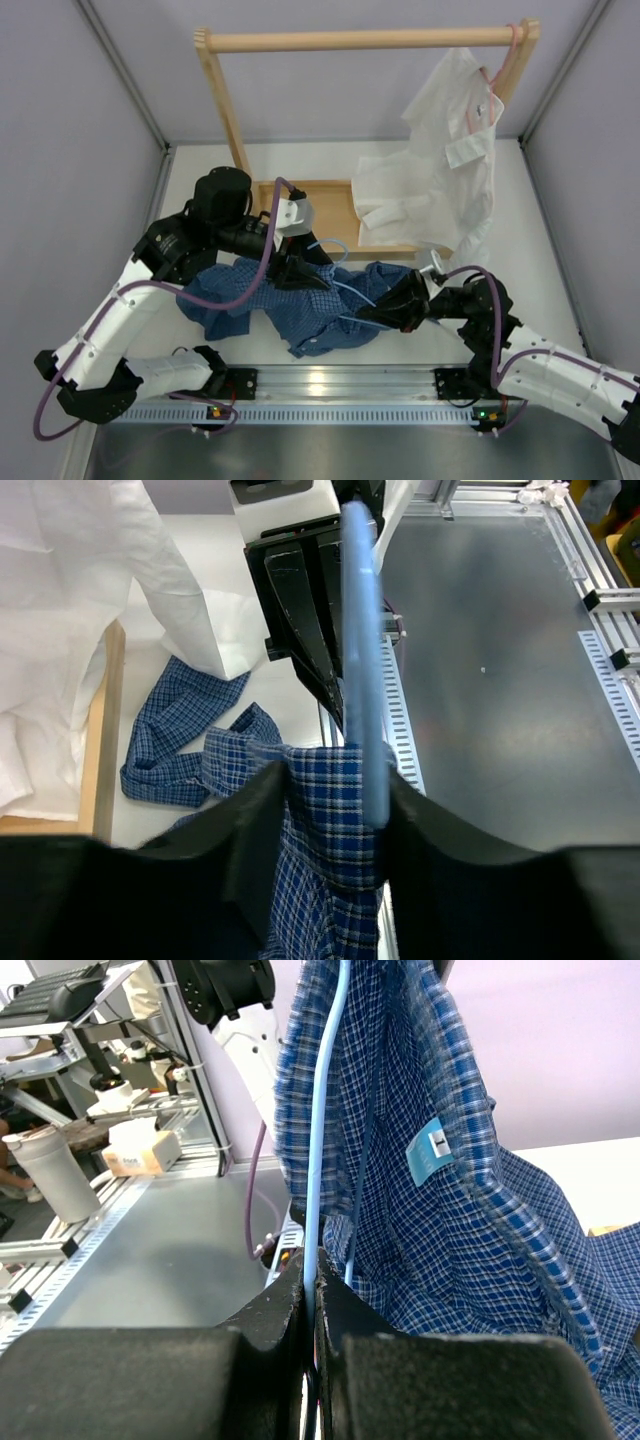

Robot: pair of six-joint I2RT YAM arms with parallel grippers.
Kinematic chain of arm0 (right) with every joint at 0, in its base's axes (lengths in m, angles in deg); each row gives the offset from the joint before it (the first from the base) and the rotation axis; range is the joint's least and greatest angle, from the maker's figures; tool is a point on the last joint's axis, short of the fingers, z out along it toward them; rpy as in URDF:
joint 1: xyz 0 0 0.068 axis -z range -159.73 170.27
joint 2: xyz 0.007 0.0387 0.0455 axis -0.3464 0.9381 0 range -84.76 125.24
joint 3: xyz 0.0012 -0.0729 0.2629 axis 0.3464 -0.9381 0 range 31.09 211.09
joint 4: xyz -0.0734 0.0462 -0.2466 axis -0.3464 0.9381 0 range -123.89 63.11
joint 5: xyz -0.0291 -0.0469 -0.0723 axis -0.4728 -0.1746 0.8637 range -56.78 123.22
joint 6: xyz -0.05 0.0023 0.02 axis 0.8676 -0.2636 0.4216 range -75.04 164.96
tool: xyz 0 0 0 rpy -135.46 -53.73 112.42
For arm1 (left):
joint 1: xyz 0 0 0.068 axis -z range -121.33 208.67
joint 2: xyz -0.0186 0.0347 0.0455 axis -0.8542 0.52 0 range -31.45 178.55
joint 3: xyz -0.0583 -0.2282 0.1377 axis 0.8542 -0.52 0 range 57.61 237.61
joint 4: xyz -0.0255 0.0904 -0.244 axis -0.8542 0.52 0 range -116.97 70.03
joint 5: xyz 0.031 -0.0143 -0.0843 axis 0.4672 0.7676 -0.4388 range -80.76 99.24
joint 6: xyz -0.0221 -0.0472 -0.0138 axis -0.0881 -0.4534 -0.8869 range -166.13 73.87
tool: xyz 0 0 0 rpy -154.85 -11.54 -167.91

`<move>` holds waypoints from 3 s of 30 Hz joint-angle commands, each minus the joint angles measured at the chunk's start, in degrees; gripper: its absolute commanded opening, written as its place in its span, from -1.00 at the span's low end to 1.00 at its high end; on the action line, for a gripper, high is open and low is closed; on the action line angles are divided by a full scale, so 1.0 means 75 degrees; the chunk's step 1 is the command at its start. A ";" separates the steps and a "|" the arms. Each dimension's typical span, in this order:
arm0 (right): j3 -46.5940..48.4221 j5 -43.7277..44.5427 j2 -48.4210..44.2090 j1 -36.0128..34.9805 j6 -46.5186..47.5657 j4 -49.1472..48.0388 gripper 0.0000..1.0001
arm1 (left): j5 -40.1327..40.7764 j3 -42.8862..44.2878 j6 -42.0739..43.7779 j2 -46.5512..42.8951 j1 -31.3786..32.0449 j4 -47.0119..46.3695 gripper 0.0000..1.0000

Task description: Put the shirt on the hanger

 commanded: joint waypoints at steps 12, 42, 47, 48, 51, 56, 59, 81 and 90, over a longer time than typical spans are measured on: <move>0.0554 -0.0154 0.0104 -0.0084 0.0348 -0.0524 -1.00 | -0.1067 -0.0092 0.0158 0.0027 0.0020 -0.0351 -1.00; -0.0981 0.4803 -0.2383 -0.0131 -0.6049 0.3367 0.15 | 0.6548 -0.1791 -0.2395 -0.1790 0.0020 -0.2131 -1.00; -0.1109 0.4662 -0.1048 -0.0399 -0.6846 0.1964 0.05 | 0.6316 -0.2189 -0.2841 -0.1720 0.0020 -0.2717 -1.00; -0.1110 0.4721 -0.0870 -0.0516 -0.6929 0.1798 0.03 | 0.6257 -0.2213 -0.2853 -0.1685 0.0020 -0.2753 -1.00; -0.1110 0.5340 -0.0318 -0.1125 -0.7140 0.1363 -0.04 | 0.6233 -0.2342 -0.2935 -0.1556 0.0020 -0.2963 -1.00; -0.1144 0.6326 0.0256 -0.1934 -0.7246 0.0754 -0.07 | 0.6338 -0.2518 -0.2865 -0.1497 0.0020 -0.3140 -1.00; -0.1133 0.6595 0.0630 -0.2122 -0.7281 0.0437 -0.14 | 0.6316 -0.2611 -0.2841 -0.1497 0.0020 -0.3210 -1.00; -0.0922 0.7146 0.2483 -0.2147 -0.7504 -0.0922 -0.21 | 0.5929 -0.2834 -0.2970 -0.1673 0.0020 -0.3468 -1.00; -0.0570 0.7171 0.2776 -0.2065 -0.7340 -0.1075 -0.79 | 0.5800 -0.2963 -0.3006 -0.1790 0.0020 -0.3574 -1.00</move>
